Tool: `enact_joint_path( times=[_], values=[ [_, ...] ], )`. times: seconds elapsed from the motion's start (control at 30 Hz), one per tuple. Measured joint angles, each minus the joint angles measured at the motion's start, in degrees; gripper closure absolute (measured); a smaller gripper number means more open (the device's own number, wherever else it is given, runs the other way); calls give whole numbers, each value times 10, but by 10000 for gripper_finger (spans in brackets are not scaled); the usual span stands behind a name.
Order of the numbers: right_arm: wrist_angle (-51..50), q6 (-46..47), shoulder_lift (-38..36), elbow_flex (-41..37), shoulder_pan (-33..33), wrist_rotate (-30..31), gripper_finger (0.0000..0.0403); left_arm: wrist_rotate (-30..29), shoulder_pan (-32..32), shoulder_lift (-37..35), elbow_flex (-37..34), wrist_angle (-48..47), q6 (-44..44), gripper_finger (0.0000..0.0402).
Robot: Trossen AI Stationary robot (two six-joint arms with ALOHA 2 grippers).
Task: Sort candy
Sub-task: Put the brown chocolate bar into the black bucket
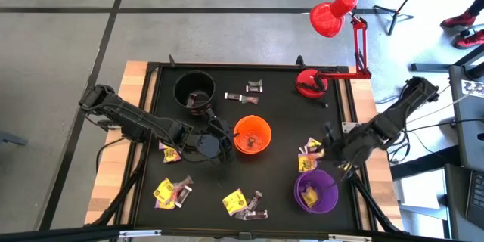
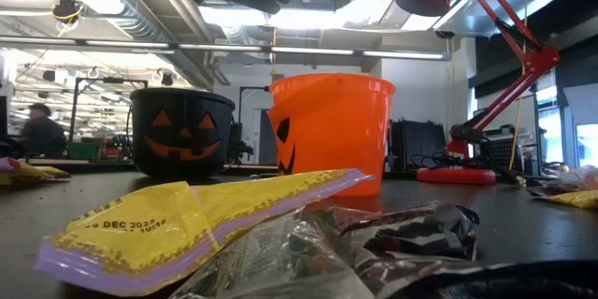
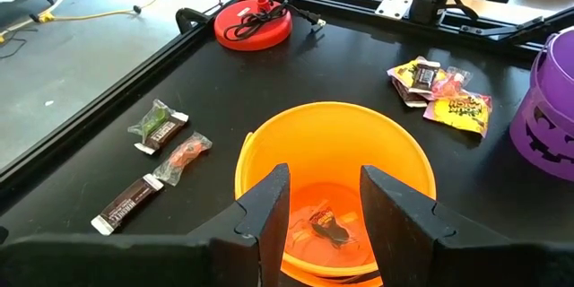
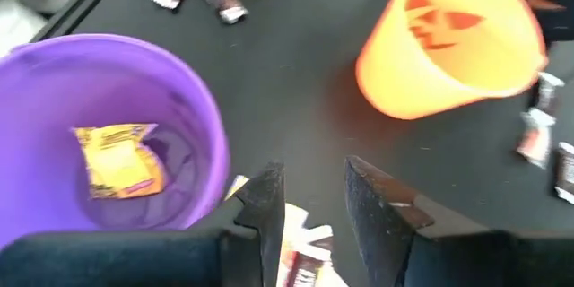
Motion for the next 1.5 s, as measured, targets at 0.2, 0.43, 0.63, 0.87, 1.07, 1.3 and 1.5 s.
enact_joint_path(
  times=[0.2, 0.43, 0.63, 0.87, 1.07, 1.3, 1.5],
  values=[
    [-4, 38, -78, -45, 0, 49, 286, -16, -7, 0, 0, 0, 31, 273],
    [-6, 111, -135, -98, 0, 70, 286, -15, -15, -16, 0, -2, 64, 272],
    [-3, 154, -133, -96, -1, 85, 286, -20, -15, -40, 0, -9, 79, 272],
    [51, 223, -123, -109, 0, 172, 286, -32, -15, -50, 0, -10, 87, 272],
    [87, 278, -109, -160, -2, 179, 286, -35, -15, -50, 0, -11, 91, 272],
    [84, 390, -75, -213, -45, 195, 286, -37, -13, -77, -12, -7, 105, 273],
    [82, 390, -50, -224, -90, 160, 286, -33, -13, -149, -94, 81, 123, 273]
  ],
)
